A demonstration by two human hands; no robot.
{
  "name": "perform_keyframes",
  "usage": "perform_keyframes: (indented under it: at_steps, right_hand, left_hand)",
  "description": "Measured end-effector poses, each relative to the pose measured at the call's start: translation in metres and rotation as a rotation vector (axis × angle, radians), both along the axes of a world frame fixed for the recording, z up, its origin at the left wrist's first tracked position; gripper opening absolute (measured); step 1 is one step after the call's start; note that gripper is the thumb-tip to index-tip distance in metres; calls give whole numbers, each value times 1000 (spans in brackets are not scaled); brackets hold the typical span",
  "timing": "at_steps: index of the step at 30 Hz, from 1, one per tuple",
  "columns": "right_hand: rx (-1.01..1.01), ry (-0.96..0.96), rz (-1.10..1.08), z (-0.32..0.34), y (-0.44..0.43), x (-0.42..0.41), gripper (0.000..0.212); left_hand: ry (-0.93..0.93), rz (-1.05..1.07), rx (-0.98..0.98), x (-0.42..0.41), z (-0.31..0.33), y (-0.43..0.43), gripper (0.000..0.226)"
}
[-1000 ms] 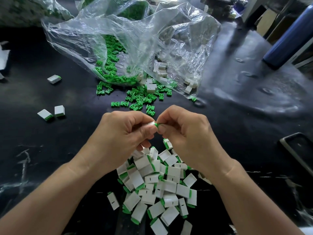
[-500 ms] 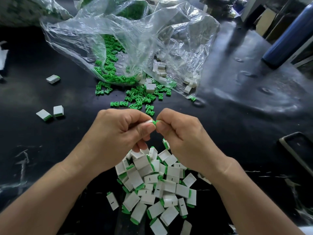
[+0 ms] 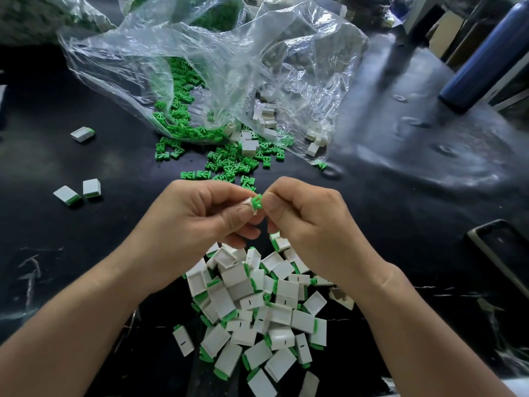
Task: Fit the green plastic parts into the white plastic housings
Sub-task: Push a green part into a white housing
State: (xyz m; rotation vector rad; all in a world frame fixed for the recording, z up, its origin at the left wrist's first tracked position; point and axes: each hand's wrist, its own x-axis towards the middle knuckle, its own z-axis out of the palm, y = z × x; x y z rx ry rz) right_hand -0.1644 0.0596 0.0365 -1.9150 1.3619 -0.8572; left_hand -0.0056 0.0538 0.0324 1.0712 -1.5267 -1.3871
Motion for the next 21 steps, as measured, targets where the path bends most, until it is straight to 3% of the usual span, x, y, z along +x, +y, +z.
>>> perform_keyframes:
  at_steps: [4,7,11,21]
  right_hand:
    - [355,-306,-43,2,-4,-3,52]
    - [589,-457,122,2,-4,2,58]
    - [665,-528,214,3,-2,4,62]
    - [745,-654,236,0,-2,9,57]
  left_hand:
    - [7,27,-64,0,-1,0,25]
    - [1,39,-151,-1,-1,2,28]
    - [42,88,-158,-1,-2,1,34]
    - [48,63,-144,1,-3,0,19]
